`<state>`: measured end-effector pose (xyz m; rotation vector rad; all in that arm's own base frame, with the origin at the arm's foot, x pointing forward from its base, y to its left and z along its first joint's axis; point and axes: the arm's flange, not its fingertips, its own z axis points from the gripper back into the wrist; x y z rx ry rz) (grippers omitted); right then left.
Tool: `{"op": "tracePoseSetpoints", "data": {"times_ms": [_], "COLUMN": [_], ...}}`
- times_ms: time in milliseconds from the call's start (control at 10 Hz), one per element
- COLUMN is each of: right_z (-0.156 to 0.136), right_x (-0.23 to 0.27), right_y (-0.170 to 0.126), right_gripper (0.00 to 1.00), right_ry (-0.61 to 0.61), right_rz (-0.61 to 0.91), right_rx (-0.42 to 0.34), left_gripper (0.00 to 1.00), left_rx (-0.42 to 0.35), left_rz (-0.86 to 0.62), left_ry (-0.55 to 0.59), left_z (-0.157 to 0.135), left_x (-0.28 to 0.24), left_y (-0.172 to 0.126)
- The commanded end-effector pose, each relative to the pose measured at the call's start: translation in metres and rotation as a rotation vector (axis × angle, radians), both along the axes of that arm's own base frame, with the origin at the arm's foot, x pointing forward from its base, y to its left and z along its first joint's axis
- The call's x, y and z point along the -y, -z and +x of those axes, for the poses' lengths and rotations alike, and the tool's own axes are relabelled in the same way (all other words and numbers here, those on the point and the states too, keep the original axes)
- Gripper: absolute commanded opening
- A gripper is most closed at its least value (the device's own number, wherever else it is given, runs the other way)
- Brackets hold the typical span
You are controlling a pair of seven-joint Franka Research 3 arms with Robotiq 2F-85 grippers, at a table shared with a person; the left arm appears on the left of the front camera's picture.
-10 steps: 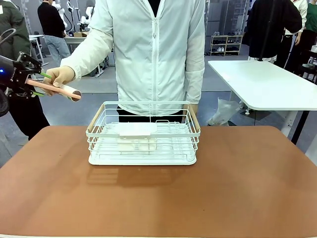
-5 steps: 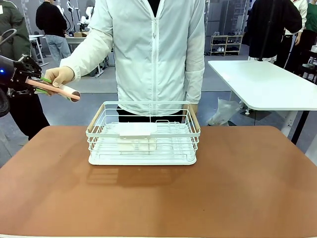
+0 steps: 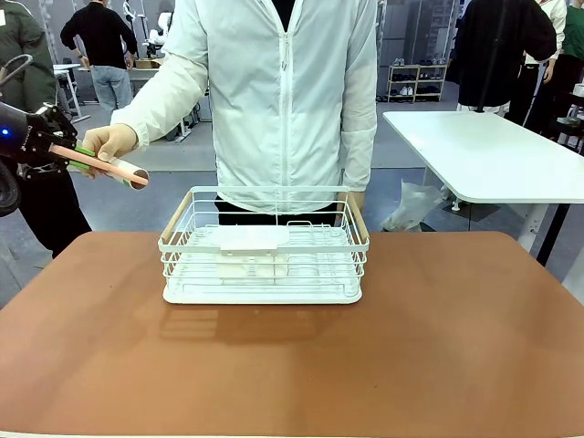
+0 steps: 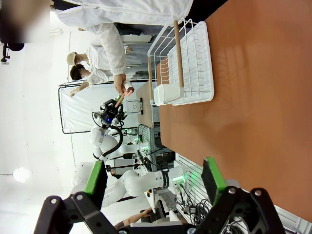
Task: Clean the table.
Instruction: Pick up the Lint Roller when the human hands it over, then clean the table with the Lint Roller when the human lifts the Dish drying rack.
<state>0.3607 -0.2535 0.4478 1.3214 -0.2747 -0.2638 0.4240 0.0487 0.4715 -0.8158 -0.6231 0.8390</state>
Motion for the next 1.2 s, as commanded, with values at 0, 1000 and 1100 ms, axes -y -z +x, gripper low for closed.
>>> {"op": "tracePoseSetpoints", "data": {"times_ms": [0, 1000, 1100], "right_z": [-0.0019, -0.0019, -0.0019], "right_x": [0.001, 0.001, 0.001], "right_y": [-0.0018, -0.0018, -0.0018], "right_gripper": [1.0, 1.0, 1.0], "right_ry": [-0.001, -0.001, -0.001], "right_rz": [-0.001, -0.001, -0.001], "right_rx": [0.003, 0.003, 0.003], "left_gripper": [0.02, 0.02, 0.02], "left_rx": [0.042, 0.0, 0.0], "left_rz": [-0.024, 0.0, 0.0], "left_ry": [-0.004, 0.0, 0.0], "left_z": [0.0027, 0.0, 0.0], "left_x": [-0.0043, 0.0, 0.0], "left_y": [0.0019, 0.0, 0.0]}}
